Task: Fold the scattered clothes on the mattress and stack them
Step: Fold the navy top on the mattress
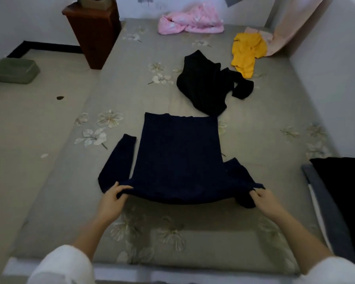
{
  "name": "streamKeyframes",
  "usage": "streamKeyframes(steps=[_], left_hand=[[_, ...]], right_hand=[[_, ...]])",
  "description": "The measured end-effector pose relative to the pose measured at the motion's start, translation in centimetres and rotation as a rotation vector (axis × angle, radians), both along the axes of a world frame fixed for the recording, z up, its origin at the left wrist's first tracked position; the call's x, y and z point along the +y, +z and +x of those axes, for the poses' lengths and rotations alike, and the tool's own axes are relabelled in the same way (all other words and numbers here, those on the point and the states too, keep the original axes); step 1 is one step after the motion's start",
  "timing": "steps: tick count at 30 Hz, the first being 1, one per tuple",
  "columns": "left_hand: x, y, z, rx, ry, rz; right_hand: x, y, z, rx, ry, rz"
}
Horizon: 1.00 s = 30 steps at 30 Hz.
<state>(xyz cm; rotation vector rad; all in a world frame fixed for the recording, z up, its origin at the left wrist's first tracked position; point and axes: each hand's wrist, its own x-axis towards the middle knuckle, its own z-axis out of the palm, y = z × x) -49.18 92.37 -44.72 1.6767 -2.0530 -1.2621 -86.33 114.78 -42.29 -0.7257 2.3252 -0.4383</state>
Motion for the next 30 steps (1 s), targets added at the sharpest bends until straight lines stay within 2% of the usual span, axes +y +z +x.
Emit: streamKeyframes(steps=[5,8,10,16,19,21,24,27,30], left_hand=[[3.2,-3.9,1.6,-0.149,-0.065,0.127],[4.5,-5.8,2.8,-0.263,-0.120,0.165],[5.1,-7.4,3.4,-0.309,-0.165,0.195],[6.6,-12.6,3.7,-0.588,-0.365,0.314],[7.5,-13.9,1.9,-0.684,-0.371,0.166],[8.4,-14.9,0.1,-0.579,-0.340,0.068],[9.6,-16.5,-2.8,-0.355,-0.329,0.043],[10.2,-17.9,-4.7,-0.310,-0.340,0.139],[10.4,-18.9,-5.1,-0.344,-0.316,0.245]], right_hand=[[3.8,-4.6,2.4,0.000,0.111,0.153],[5.5,-6.5,3.1,0.169,0.303,0.318],[6.3,-8.2,3.5,0.210,0.372,0.397],[7.3,-14.1,5.8,0.154,0.370,0.502],[5.7,-15.8,8.1,0.227,0.369,0.467],[4.0,-16.9,9.8,0.246,0.363,0.302],[1.4,-18.6,12.5,0.055,0.281,0.102],[-0.2,-20.3,13.8,-0.110,0.166,0.088],[-0.2,-21.3,14.3,-0.179,0.054,0.088]])
